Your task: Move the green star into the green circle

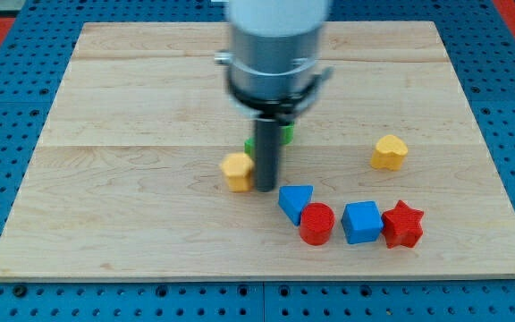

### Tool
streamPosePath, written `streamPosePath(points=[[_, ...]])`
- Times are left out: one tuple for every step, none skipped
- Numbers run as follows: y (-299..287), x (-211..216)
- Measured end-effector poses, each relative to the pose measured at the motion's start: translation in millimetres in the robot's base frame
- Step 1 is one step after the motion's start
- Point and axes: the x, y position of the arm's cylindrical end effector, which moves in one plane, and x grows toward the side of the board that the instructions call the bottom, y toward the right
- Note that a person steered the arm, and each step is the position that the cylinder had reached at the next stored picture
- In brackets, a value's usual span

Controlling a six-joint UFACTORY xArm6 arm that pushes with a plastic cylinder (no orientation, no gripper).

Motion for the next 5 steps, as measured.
streamPosePath(points=[[-12.0,-33.8],[29.2,-52.3],[26.6,-51.7],[-1.1,-17.0],[50.2,-15.2]])
